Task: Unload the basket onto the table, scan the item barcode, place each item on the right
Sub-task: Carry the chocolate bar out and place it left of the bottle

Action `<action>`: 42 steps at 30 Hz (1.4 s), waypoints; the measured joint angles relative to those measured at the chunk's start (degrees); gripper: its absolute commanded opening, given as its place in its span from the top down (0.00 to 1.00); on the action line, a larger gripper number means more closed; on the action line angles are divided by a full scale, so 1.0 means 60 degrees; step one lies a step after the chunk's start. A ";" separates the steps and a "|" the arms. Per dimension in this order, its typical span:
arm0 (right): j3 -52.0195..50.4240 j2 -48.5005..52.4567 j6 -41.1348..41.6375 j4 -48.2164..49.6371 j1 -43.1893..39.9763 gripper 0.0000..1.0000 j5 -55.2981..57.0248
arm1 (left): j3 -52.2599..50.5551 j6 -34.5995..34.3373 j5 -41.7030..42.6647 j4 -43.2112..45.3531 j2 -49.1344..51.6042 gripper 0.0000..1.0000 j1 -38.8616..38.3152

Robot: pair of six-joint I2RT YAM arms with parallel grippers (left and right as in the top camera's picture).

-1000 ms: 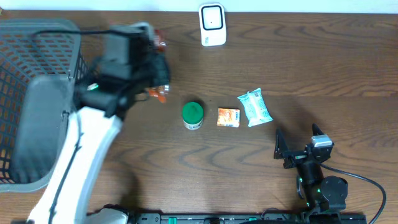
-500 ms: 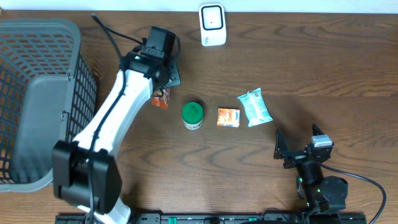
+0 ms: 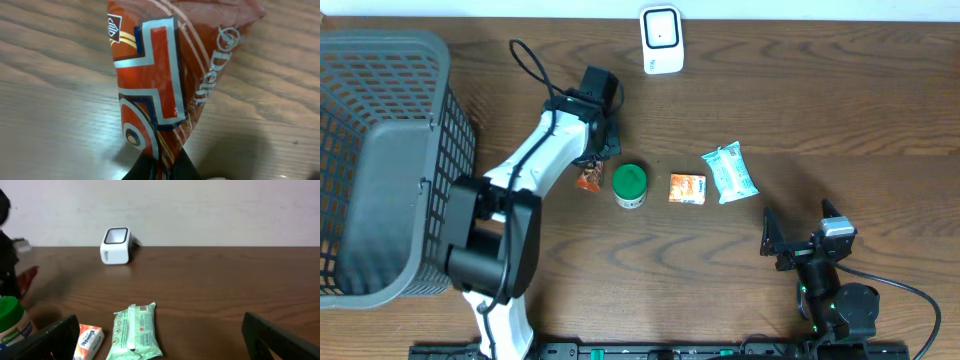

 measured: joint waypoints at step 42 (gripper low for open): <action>0.0000 0.0000 0.0000 0.0000 0.0000 0.01 0.0000 | -0.0022 0.0991 -0.1439 -0.0266 -0.7206 0.02 0.0361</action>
